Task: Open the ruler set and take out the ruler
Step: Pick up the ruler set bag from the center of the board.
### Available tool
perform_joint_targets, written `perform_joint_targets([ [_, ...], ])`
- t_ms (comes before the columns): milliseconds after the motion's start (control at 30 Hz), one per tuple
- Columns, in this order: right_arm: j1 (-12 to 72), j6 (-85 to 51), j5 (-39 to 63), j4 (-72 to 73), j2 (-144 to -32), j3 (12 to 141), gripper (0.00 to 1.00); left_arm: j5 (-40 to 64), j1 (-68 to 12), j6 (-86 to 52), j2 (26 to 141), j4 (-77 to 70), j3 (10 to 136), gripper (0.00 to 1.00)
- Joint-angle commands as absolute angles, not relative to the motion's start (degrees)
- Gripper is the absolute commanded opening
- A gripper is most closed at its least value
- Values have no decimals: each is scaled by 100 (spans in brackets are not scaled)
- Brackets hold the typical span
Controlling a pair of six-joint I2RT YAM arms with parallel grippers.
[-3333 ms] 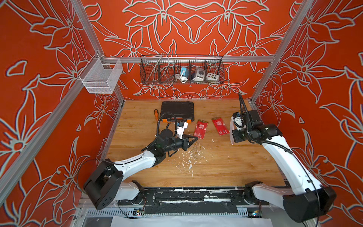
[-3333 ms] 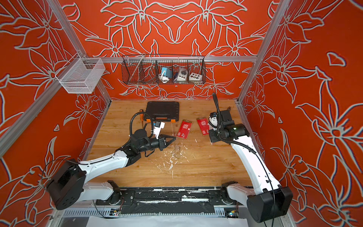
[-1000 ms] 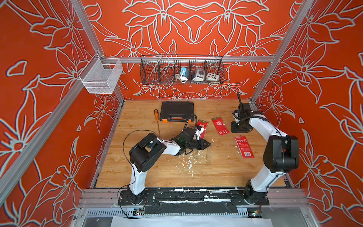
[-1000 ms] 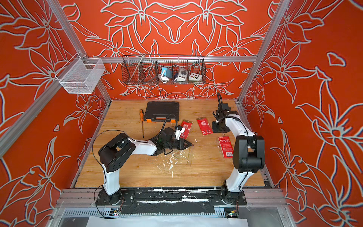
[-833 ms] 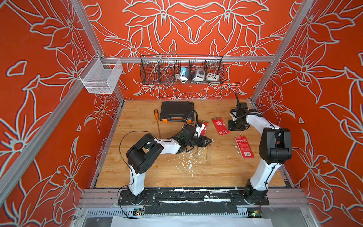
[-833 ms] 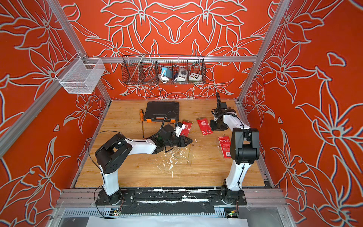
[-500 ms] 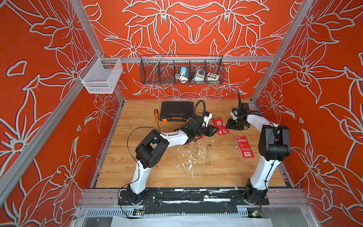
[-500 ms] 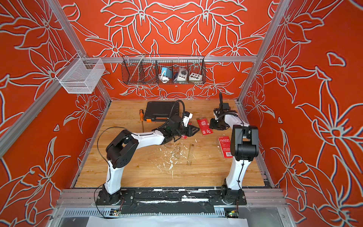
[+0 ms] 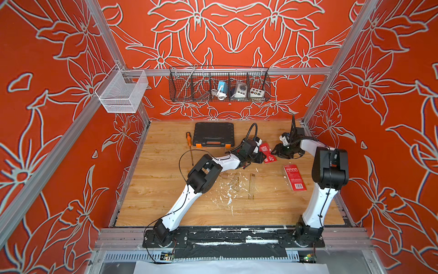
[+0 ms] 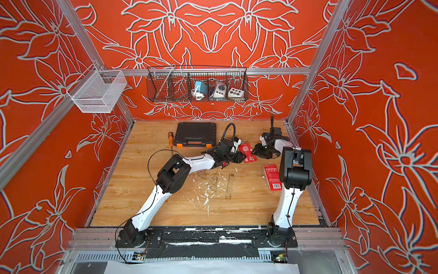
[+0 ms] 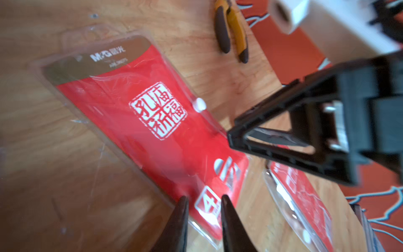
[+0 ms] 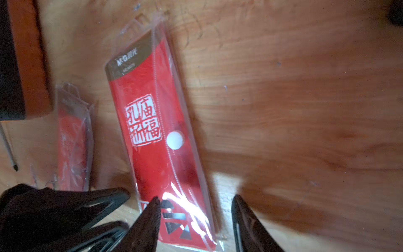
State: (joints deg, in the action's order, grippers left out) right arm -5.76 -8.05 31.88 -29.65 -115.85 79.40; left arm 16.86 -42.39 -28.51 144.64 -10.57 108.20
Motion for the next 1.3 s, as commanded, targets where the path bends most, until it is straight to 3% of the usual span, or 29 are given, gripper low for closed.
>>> perform_joint_targets([
  [0, -572, -817, 3607, -2832, -11738, 7822, 55, 1391, -4276, -2850, 14694, -503, 11300, 23],
  [333, -571, -859, 3928, -2666, -11865, 7673, 50, 1302, -4271, -3013, 15022, 53, 11750, 13],
  [400, -571, -884, 4008, -2650, -11857, 7668, 43, 1338, -4274, -3040, 15029, 45, 11723, 12],
  [633, -572, -904, 4086, -2692, -11744, 7683, 0, 1448, -4271, -3074, 15007, -52, 11672, 12],
  [800, -571, -829, 3915, -2836, -11587, 7691, 0, 1499, -4272, -3043, 14857, -280, 11452, 13],
  [1033, -585, -764, 3595, -2966, -11112, 7587, 0, 1486, -4263, -2964, 13882, -1078, 10460, 39],
  [1267, -581, -644, 3604, -3097, -10354, 7536, 0, 1463, -4254, -2722, 12695, -1254, 9501, 48],
])
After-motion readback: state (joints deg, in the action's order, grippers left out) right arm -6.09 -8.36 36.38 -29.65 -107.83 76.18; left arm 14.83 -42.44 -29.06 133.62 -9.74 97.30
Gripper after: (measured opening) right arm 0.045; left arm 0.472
